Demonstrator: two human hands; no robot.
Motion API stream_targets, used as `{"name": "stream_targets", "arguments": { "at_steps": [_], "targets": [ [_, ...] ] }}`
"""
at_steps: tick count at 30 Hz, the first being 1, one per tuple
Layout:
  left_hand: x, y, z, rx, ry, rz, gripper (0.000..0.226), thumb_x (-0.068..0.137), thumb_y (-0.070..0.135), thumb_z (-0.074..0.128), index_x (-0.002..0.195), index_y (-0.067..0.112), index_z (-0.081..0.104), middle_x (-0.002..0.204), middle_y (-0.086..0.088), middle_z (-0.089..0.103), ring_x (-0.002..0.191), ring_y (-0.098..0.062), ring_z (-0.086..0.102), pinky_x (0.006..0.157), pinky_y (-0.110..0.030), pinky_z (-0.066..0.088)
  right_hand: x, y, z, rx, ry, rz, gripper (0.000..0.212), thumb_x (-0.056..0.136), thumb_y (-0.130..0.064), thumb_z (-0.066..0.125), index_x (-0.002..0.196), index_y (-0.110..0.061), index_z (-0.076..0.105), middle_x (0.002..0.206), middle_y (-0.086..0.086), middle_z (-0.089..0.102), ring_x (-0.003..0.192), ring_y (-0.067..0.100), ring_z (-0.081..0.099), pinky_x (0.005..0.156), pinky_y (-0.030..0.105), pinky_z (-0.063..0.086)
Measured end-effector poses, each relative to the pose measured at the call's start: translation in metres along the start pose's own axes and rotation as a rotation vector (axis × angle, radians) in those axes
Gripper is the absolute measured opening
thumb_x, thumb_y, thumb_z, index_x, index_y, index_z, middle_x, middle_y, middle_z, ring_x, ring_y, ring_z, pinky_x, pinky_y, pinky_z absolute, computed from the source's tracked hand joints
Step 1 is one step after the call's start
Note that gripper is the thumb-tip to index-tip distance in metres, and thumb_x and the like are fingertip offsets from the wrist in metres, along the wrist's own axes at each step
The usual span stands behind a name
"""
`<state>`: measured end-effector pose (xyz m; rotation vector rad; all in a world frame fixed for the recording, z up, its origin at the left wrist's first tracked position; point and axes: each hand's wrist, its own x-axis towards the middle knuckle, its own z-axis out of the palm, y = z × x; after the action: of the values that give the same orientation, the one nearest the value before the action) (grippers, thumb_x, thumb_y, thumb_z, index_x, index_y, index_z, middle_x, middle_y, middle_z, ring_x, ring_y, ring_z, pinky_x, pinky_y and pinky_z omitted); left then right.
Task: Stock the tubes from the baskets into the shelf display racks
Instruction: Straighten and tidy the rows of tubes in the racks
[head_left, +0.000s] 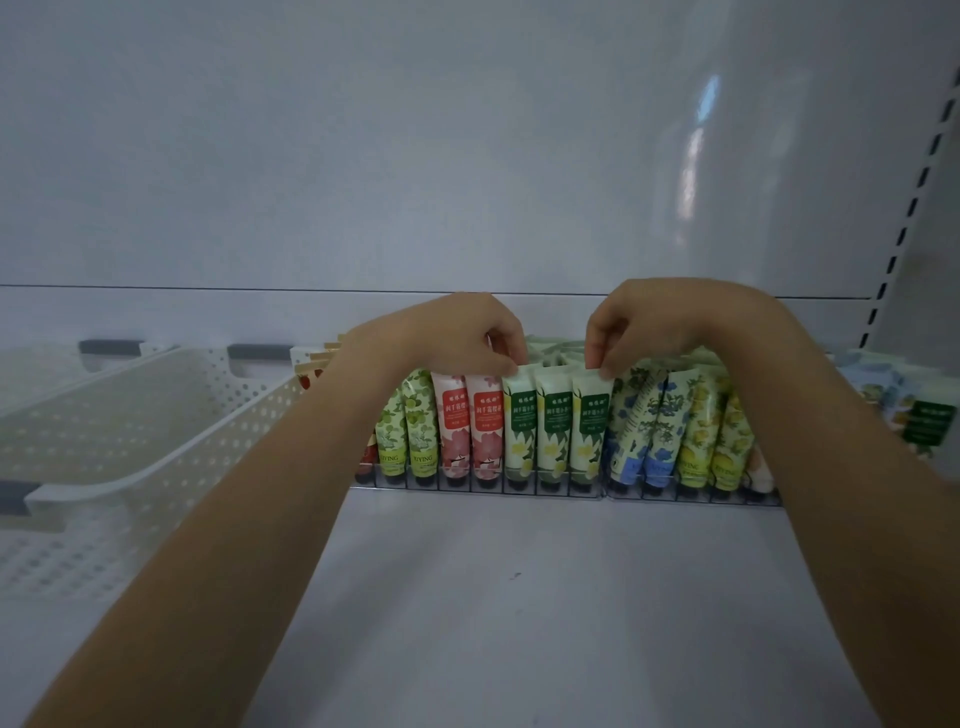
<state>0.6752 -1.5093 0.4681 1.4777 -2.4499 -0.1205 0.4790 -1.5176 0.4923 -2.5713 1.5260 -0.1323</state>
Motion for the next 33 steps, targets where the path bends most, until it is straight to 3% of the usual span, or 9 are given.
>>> {"name": "stream_targets", "arguments": {
  "at_steps": [4,10,16,21,25,30,33],
  "targets": [
    [0.000,-0.001,-0.001,-0.008,-0.004,-0.001,0.013,0.087,0.021,0.061,0.100,0.019,0.066,0.079,0.017,0.059,0.073,-0.002,0.056,0.063,-0.014,0.040,0.001,0.001,-0.001,0.030,0.048,-0.020,0.018,0.080,-0.018,0.070,0.071,-0.031,0.062,0.074,-0.012,0.059,0.070,0.003,0.051,0.061,0.021,0.036],
    [0.001,-0.003,-0.001,0.023,0.022,0.012,0.021,0.090,0.032,0.055,0.102,0.020,0.066,0.085,0.016,0.058,0.074,0.003,0.052,0.066,-0.013,0.038,0.002,-0.001,-0.001,0.023,0.009,-0.026,0.015,0.081,-0.018,0.069,0.074,-0.030,0.065,0.078,-0.010,0.062,0.072,0.006,0.054,0.065,0.023,0.040],
    [0.007,-0.009,-0.013,0.094,0.144,-0.087,0.016,0.089,0.017,0.056,0.100,0.018,0.067,0.083,0.014,0.055,0.069,0.005,0.049,0.061,-0.008,0.034,0.019,-0.011,0.009,0.256,0.375,-0.133,0.010,0.084,-0.016,0.065,0.083,-0.025,0.067,0.078,-0.015,0.058,0.072,-0.004,0.051,0.058,0.012,0.035],
    [0.013,-0.010,-0.013,0.058,0.059,-0.225,0.011,0.085,0.017,0.060,0.082,0.027,0.063,0.086,0.008,0.061,0.088,-0.013,0.057,0.087,-0.033,0.049,0.038,-0.023,0.032,0.223,0.278,-0.139,0.013,0.084,-0.016,0.064,0.093,-0.021,0.071,0.084,-0.009,0.063,0.072,-0.002,0.054,0.057,0.009,0.036],
    [0.014,-0.015,-0.010,0.035,0.052,-0.219,0.012,0.083,0.018,0.061,0.079,0.029,0.063,0.087,0.009,0.062,0.093,-0.015,0.059,0.089,-0.035,0.049,0.044,-0.021,0.036,0.253,0.246,-0.144,0.014,0.085,-0.014,0.063,0.094,-0.019,0.072,0.085,-0.007,0.063,0.079,0.005,0.056,0.059,0.009,0.038],
    [0.016,-0.019,-0.008,0.048,0.008,-0.216,0.018,0.082,0.017,0.062,0.077,0.033,0.064,0.078,0.017,0.060,0.088,-0.012,0.058,0.083,-0.031,0.049,0.045,-0.021,0.036,0.242,0.247,-0.165,0.015,0.087,-0.012,0.059,0.093,-0.019,0.070,0.082,-0.009,0.060,0.072,0.001,0.052,0.059,0.009,0.037],
    [0.017,-0.017,-0.005,0.021,-0.002,-0.198,0.019,0.083,0.019,0.057,0.077,0.036,0.064,0.088,0.012,0.067,0.090,-0.012,0.061,0.087,-0.036,0.051,0.045,-0.019,0.036,0.235,0.233,-0.179,0.016,0.087,-0.011,0.059,0.094,-0.020,0.071,0.083,-0.010,0.060,0.073,0.000,0.053,0.060,0.009,0.037]
  ]
}}
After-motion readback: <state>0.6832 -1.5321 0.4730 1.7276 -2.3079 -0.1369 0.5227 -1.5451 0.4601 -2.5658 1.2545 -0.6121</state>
